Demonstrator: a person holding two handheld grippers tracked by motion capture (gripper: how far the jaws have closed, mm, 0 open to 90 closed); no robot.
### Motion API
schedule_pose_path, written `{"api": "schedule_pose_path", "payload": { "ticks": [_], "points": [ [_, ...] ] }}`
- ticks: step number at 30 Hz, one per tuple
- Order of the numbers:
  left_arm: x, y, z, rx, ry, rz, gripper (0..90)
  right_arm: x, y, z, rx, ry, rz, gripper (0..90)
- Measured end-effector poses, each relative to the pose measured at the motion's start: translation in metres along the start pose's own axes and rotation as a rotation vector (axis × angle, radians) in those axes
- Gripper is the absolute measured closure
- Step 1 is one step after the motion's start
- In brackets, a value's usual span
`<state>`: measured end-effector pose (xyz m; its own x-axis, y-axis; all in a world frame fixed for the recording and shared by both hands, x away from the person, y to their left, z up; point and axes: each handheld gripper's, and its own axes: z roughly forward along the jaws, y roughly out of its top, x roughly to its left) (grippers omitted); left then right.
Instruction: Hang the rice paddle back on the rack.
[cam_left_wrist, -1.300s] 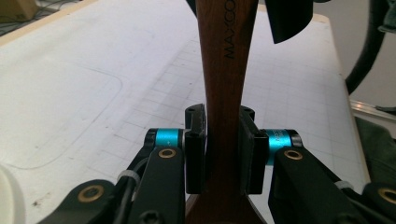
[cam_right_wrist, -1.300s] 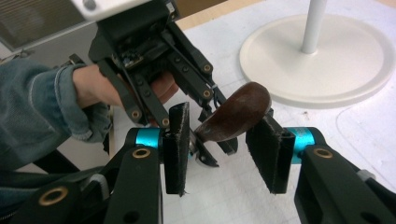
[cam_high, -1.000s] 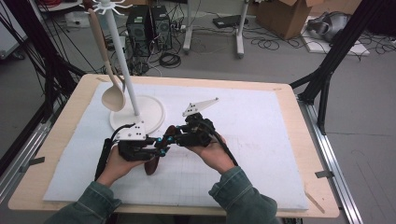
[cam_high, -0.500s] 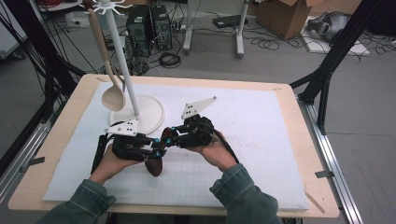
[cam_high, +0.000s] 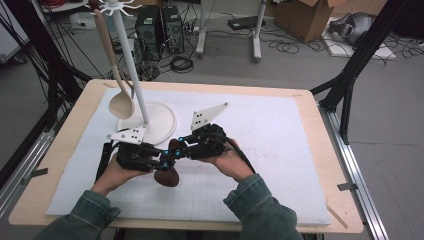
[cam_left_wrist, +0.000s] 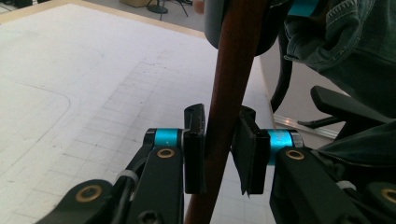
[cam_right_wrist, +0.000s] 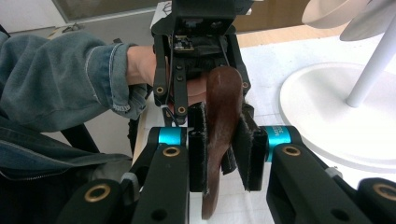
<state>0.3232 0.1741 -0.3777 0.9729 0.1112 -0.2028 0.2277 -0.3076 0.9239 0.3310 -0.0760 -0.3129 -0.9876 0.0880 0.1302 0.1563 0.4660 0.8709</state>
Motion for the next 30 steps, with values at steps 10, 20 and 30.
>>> {"api": "schedule_pose_path", "payload": {
  "ticks": [10, 20, 30],
  "points": [
    [-0.003, 0.002, -0.005, -0.018, 0.033, 0.024, 77.7, -0.001, -0.002, -0.003, -0.02, -0.012, 0.035, 62.6],
    [-0.004, 0.011, -0.019, -0.037, 0.092, 0.033, 77.7, -0.002, -0.019, -0.025, -0.049, -0.09, 0.07, 43.1],
    [-0.003, 0.022, -0.03, -0.06, 0.138, 0.035, 77.7, -0.002, -0.039, -0.047, -0.05, -0.167, 0.098, 36.0]
  ]
}}
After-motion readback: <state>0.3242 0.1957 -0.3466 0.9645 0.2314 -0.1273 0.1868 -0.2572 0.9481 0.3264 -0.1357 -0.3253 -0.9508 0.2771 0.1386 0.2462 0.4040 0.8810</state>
